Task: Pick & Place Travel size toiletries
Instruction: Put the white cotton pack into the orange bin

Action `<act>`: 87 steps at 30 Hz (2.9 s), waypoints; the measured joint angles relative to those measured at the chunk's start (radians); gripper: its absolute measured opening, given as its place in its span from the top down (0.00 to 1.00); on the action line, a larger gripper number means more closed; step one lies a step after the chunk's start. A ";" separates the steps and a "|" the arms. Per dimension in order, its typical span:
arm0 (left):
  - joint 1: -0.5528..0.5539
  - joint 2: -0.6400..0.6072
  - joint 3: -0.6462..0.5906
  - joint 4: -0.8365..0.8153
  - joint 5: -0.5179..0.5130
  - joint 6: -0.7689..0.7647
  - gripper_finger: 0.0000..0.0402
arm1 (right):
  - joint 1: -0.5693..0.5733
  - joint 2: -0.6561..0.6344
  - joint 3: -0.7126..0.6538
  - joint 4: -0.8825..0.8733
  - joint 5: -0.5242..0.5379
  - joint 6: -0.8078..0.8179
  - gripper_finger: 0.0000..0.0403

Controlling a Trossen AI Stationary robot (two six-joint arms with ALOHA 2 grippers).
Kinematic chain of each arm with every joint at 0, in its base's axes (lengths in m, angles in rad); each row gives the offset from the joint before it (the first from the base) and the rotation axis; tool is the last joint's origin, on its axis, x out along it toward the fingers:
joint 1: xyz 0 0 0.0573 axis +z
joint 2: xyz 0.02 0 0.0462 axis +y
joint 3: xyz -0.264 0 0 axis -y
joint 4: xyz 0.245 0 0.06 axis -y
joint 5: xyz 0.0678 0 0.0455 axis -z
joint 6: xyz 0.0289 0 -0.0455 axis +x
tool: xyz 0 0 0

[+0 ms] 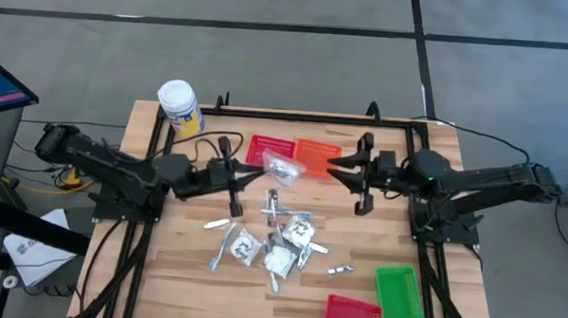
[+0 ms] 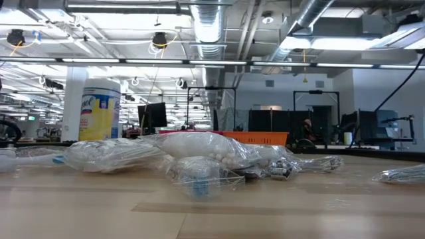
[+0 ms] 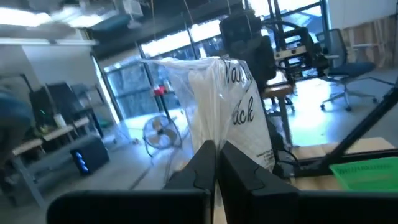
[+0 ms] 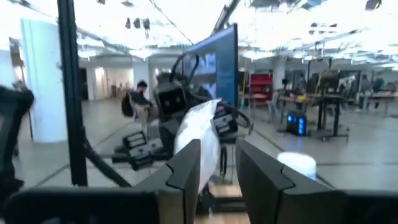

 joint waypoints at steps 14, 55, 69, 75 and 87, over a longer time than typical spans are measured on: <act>-0.065 0.190 0.086 -0.002 -0.134 0.137 1.00 | -0.006 0.049 -0.001 -0.065 -0.060 0.028 0.76; -0.082 0.187 0.085 -0.071 -0.167 0.141 1.00 | 0.017 0.007 0.009 -0.262 -0.077 0.140 0.31; -0.079 0.191 0.085 -0.090 -0.166 0.140 1.00 | 0.004 0.137 0.096 -0.312 -0.077 0.131 0.31; -0.072 0.191 0.085 -0.091 -0.167 0.136 1.00 | 0.004 0.154 0.110 -0.324 -0.077 0.131 0.31; -0.072 0.191 0.085 -0.093 -0.167 0.136 1.00 | 0.000 0.149 0.112 -0.325 -0.047 0.131 0.53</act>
